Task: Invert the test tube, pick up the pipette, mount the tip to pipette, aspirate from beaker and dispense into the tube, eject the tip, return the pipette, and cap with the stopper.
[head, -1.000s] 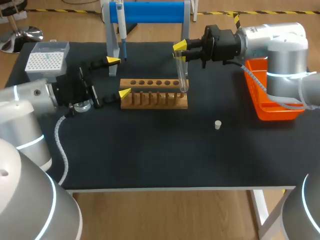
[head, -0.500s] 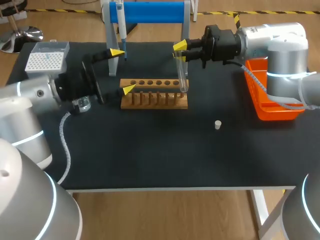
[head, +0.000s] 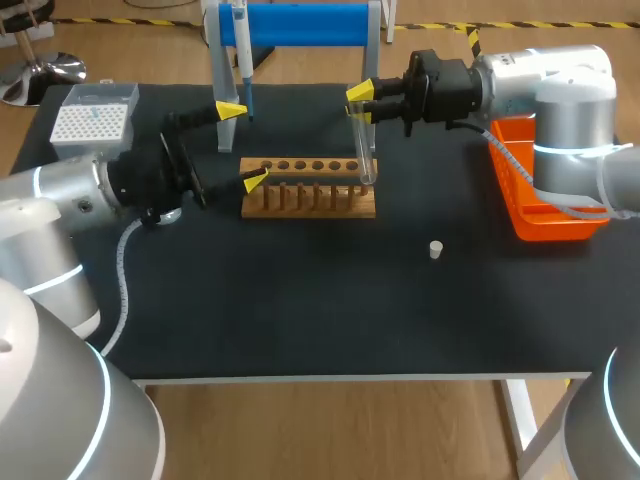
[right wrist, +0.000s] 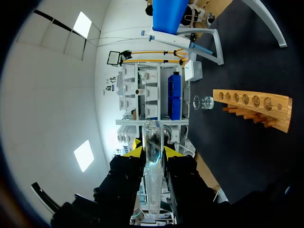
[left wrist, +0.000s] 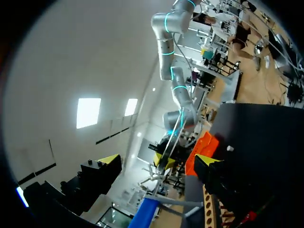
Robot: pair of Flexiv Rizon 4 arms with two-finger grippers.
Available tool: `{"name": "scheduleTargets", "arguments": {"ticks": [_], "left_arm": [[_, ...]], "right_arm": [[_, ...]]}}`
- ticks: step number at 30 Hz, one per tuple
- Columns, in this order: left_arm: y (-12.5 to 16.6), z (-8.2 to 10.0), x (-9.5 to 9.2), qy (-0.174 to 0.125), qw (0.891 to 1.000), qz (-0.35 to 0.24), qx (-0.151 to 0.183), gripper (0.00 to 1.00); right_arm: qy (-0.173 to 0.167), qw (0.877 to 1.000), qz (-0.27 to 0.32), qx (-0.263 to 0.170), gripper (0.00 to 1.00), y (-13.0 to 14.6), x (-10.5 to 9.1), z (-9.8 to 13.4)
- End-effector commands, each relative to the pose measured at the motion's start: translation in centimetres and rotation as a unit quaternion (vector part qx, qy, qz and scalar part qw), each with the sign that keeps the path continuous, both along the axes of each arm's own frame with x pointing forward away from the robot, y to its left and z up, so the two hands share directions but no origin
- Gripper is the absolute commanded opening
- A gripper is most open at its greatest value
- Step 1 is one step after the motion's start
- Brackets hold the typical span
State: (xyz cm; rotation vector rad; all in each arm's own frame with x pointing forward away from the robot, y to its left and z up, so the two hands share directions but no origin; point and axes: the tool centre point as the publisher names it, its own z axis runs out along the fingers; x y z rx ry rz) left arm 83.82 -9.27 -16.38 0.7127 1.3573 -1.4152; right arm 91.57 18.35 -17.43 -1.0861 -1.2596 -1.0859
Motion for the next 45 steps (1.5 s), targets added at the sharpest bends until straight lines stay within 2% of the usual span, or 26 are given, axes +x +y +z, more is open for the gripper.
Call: {"name": "scheduleTargets", "arguments": {"ticks": [1,3,5,7,8,10,11,15,18,22,24,29,32,39,45], "left_arm": [[0.0,-0.3,0.0,-0.003,1.000,0.000,-0.002,1.00],[-0.6,0.1,-0.4,-0.044,0.998,0.008,0.051,1.00],[-1.3,0.4,-0.9,-0.075,0.995,0.003,0.063,1.00],[-2.0,0.5,-1.1,-0.097,0.991,0.002,0.096,1.00],[-2.3,0.5,-1.3,-0.115,0.989,-0.005,0.098,1.00],[-2.9,0.6,-1.6,-0.128,0.985,-0.003,0.112,1.00],[-3.4,0.7,-1.7,-0.149,0.981,-0.006,0.123,1.00],[-5.0,1.0,-2.3,-0.185,0.975,-0.017,0.123,1.00],[-6.5,0.9,-2.2,-0.187,0.974,-0.028,0.127,1.00],[-8.7,0.7,-2.6,-0.192,0.973,-0.051,0.117,1.00],[-9.9,0.5,-2.7,-0.190,0.971,-0.060,0.129,1.00],[-11.8,0.3,-2.8,-0.180,0.973,-0.079,0.119,1.00],[-12.8,0.2,-3.0,-0.179,0.974,-0.090,0.107,1.00],[-14.9,0.0,-3.8,-0.186,0.970,-0.110,0.110,1.00],[-15.7,0.0,-4.2,-0.190,0.965,-0.136,0.117,1.00]], "right_arm": [[0.000,1.000,0.000,-0.002,0.00,-0.1,0.0,0.1],[0.000,1.000,0.000,-0.002,0.00,-0.1,0.0,0.1],[0.000,1.000,0.000,-0.002,0.00,-0.1,0.0,0.1],[0.000,1.000,0.000,-0.002,0.00,-0.1,0.0,0.1],[0.000,1.000,0.000,-0.002,0.00,-0.1,0.0,0.1],[0.000,1.000,0.000,-0.002,0.00,-0.1,0.0,0.1],[0.000,1.000,0.000,-0.002,0.00,-0.1,0.0,0.1],[0.000,1.000,0.000,-0.002,0.00,-0.1,0.0,0.1],[0.000,1.000,0.000,-0.002,0.00,-0.1,0.0,0.1],[0.000,1.000,0.000,-0.002,0.00,-0.1,0.0,0.1],[0.000,1.000,0.000,-0.002,0.00,-0.1,0.0,0.1],[0.000,1.000,0.000,-0.002,0.00,-0.1,0.0,0.1],[0.000,1.000,0.000,-0.002,0.00,-0.1,0.0,0.1],[0.000,1.000,0.000,-0.002,0.00,-0.1,0.0,0.1],[0.000,1.000,0.000,-0.002,0.00,-0.1,0.0,0.1]]}}
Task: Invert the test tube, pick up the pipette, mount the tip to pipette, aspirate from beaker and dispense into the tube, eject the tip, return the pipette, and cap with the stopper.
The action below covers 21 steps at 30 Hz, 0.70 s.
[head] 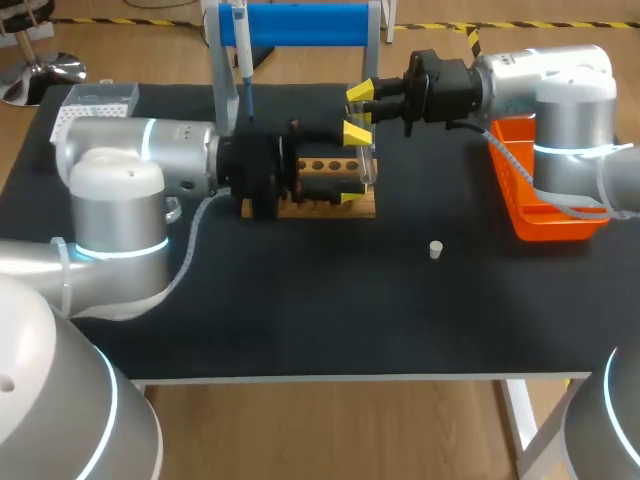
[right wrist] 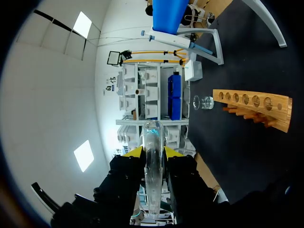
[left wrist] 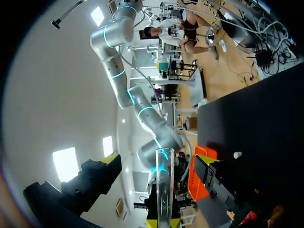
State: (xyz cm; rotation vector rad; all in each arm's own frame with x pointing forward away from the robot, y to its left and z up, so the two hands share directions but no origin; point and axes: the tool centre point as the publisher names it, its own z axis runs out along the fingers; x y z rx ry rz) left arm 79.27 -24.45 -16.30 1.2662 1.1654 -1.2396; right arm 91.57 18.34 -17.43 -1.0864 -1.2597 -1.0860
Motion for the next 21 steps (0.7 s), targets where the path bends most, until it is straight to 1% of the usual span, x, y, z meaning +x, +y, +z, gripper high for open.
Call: {"name": "scheduleTargets", "arguments": {"ticks": [1,4,6,12,15,21], "left_arm": [[-0.5,0.0,0.4,-0.001,1.000,-0.017,0.007,1.00],[-0.6,0.1,0.3,-0.004,1.000,-0.020,0.009,1.00],[-0.6,0.1,0.3,-0.007,1.000,-0.011,0.014,1.00],[-1.0,0.0,0.5,-0.003,1.000,-0.014,0.012,1.00],[-1.2,-0.1,1.0,0.001,1.000,-0.016,0.015,1.00],[-1.7,-0.1,2.2,-0.001,1.000,-0.024,0.019,1.00]], "right_arm": [[0.000,1.000,0.000,-0.001,0.00,-0.1,0.0,0.1],[0.000,1.000,0.000,-0.001,0.00,-0.1,0.0,0.1],[0.000,1.000,0.000,-0.001,0.00,-0.1,0.0,0.1],[0.000,1.000,0.000,-0.001,0.00,-0.1,0.0,0.1],[0.000,1.000,0.000,-0.001,0.00,-0.1,0.0,0.1],[0.000,1.000,0.000,-0.001,0.00,-0.1,0.0,0.1]]}}
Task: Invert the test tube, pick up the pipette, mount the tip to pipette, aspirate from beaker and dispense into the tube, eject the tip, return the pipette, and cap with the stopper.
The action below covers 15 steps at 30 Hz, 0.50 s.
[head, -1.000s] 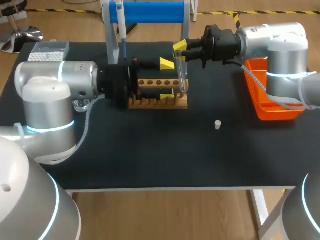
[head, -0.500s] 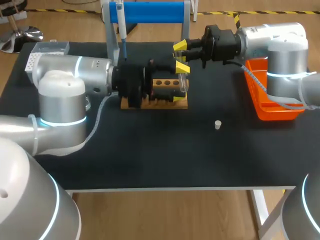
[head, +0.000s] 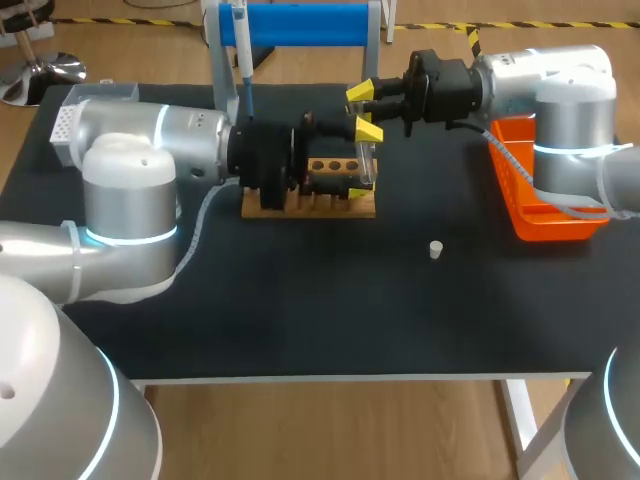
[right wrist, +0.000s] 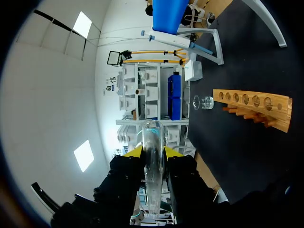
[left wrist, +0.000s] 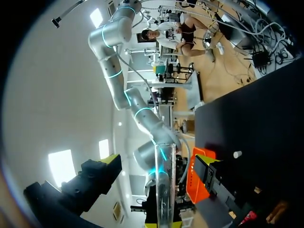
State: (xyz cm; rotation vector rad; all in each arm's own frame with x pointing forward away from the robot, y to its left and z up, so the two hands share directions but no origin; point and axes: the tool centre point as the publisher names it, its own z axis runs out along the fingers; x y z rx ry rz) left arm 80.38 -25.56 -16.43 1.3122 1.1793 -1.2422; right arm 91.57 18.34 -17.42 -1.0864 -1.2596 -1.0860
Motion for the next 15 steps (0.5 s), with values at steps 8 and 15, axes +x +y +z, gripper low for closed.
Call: {"name": "scheduleTargets", "arguments": {"ticks": [8,15], "left_arm": [[-0.80,0.05,1.19,-0.003,1.000,-0.017,0.002,1.00],[-0.38,-0.09,1.04,0.001,1.000,-0.007,0.001,0.84]], "right_arm": [[0.000,1.000,0.000,-0.002,0.00,-0.06,-0.03,0.09],[0.000,1.000,0.000,-0.002,0.00,-0.06,-0.03,0.09]]}}
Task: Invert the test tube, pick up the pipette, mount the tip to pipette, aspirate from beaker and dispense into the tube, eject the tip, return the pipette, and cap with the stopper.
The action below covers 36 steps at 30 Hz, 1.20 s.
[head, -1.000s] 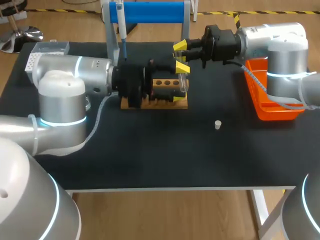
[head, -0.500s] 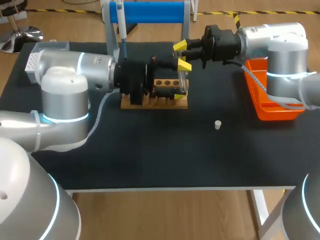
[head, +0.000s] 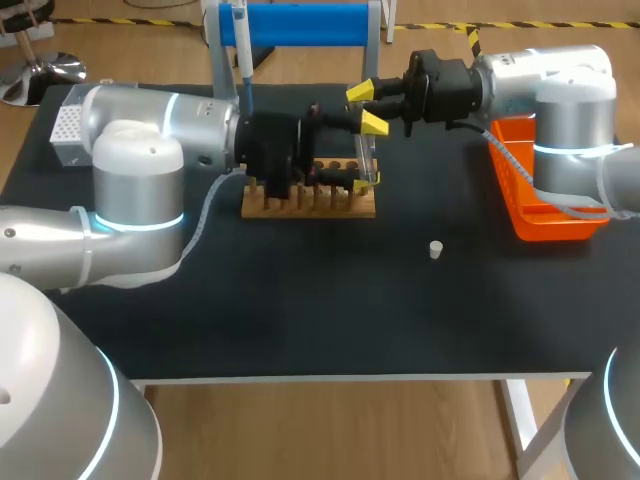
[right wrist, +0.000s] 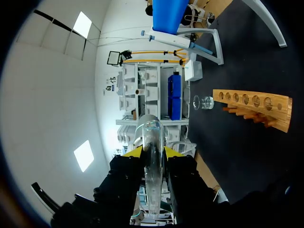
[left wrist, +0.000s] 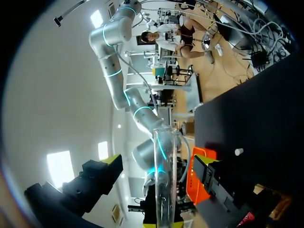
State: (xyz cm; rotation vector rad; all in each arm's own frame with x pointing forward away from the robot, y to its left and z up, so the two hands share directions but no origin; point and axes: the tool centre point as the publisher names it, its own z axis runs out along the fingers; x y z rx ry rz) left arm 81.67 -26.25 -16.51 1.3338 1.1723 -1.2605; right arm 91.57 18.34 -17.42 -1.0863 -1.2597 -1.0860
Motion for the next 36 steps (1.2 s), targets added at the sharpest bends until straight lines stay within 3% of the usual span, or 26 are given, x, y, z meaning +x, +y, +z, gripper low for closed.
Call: {"name": "scheduleTargets", "arguments": {"ticks": [1,3,16,36], "left_arm": [[0.37,0.02,-0.30,-0.001,1.000,0.007,-0.003,0.84],[0.46,0.04,-0.39,-0.003,1.000,0.012,-0.003,0.74],[0.55,-0.06,-0.61,0.001,1.000,0.018,-0.004,0.72],[0.13,-0.02,-0.40,0.003,1.000,0.015,0.002,0.41]], "right_arm": [[0.000,1.000,0.000,-0.002,0.00,-0.06,-0.03,0.09],[0.000,1.000,0.000,-0.002,0.00,-0.06,-0.03,0.09],[0.000,1.000,0.000,-0.002,0.00,-0.06,-0.03,0.09],[0.000,1.000,0.000,-0.002,0.00,-0.06,-0.03,0.09]]}}
